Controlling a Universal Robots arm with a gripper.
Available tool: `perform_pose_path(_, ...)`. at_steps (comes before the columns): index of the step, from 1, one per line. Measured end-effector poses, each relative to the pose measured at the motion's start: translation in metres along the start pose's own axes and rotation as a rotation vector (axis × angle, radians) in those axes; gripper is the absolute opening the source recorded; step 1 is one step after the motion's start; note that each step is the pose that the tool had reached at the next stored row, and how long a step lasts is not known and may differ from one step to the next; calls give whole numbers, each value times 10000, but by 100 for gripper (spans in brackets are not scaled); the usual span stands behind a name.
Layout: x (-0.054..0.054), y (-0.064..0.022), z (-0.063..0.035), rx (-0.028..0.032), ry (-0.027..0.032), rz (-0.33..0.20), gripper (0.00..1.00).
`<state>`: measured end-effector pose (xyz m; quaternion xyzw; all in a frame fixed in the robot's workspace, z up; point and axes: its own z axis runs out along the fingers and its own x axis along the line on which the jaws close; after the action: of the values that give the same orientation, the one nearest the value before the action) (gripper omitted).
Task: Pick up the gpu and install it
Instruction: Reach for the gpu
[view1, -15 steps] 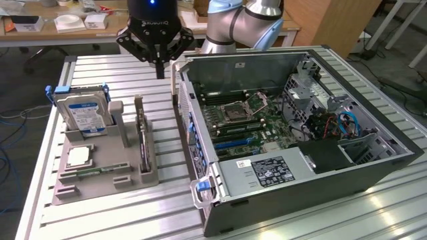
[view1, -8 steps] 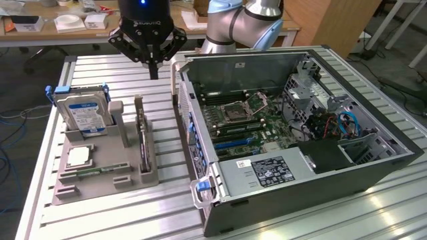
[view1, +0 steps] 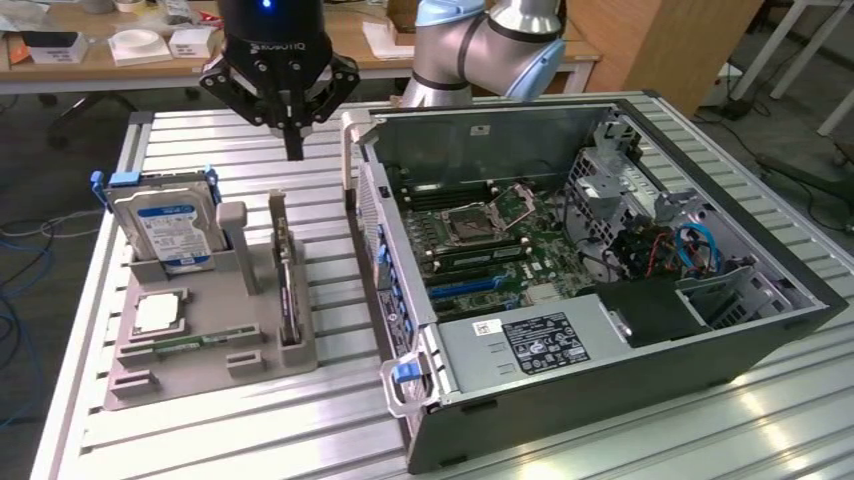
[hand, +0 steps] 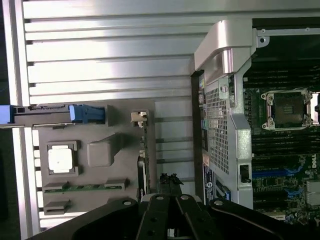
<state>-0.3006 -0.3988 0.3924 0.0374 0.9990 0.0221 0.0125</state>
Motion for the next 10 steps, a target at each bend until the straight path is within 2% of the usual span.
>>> perform_pose_path(10, 150, -11, -3, 0, 0, -1, 10)
